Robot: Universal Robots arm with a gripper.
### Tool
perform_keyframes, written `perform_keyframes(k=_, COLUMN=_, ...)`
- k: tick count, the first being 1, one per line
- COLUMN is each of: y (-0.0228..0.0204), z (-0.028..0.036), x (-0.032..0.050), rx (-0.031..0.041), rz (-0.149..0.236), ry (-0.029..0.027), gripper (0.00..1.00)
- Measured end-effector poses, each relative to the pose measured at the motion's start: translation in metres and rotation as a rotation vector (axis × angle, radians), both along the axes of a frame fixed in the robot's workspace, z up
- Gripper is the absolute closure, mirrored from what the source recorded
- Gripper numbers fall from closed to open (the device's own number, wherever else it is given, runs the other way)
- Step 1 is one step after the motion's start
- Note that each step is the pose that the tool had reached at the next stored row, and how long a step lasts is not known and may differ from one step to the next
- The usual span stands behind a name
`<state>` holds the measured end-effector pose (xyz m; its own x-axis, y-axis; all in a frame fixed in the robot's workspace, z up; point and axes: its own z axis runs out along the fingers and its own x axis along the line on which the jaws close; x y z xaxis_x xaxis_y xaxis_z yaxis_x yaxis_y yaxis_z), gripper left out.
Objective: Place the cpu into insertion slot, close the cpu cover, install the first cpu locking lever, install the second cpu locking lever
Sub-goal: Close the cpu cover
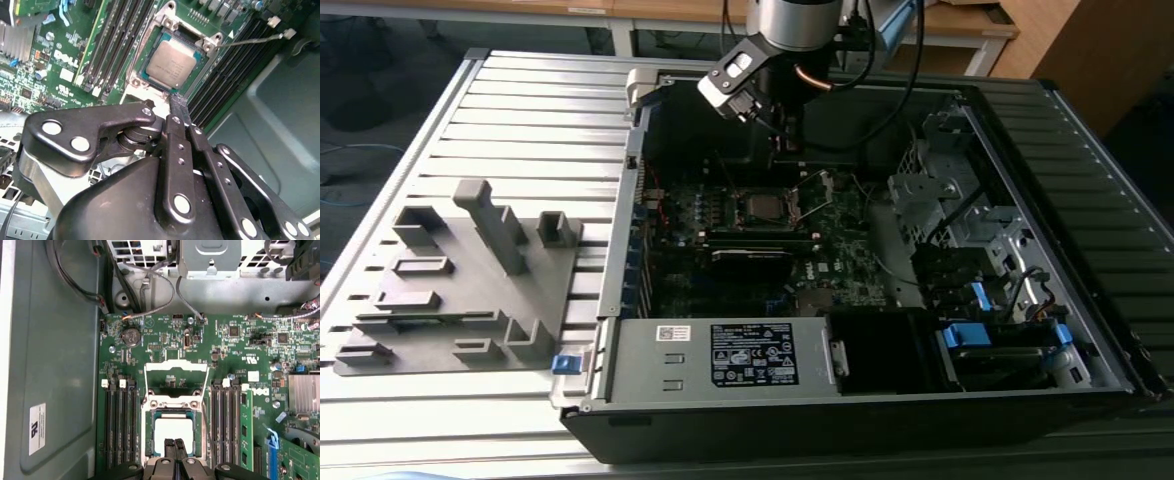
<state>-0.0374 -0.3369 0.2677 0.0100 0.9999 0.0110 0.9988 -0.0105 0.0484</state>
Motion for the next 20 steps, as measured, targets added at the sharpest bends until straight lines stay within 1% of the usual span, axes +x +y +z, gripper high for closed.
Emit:
perform_keyframes(k=1, y=0.0000, z=-0.0001, x=0.0045, rx=0.0001, rz=0.000, ry=-0.0001, gripper=0.89)
perform_keyframes(k=4, y=0.0000, z=-0.0002, x=0.0102, rx=0.0001, rz=0.000, ry=-0.0001, gripper=0.89)
perform_keyframes(k=12, y=0.0000, z=-0.0003, x=0.0119, rx=0.0001, rz=0.000, ry=-0.0001, gripper=0.89)
perform_keyframes(k=16, y=0.0000, z=-0.0004, x=0.0180, rx=0.0000, rz=0.000, ry=0.0000, gripper=0.89)
perform_keyframes(k=20, y=0.0001, z=-0.0006, x=0.0259, rx=0.0001, rz=0.000, ry=-0.0001, gripper=0.89)
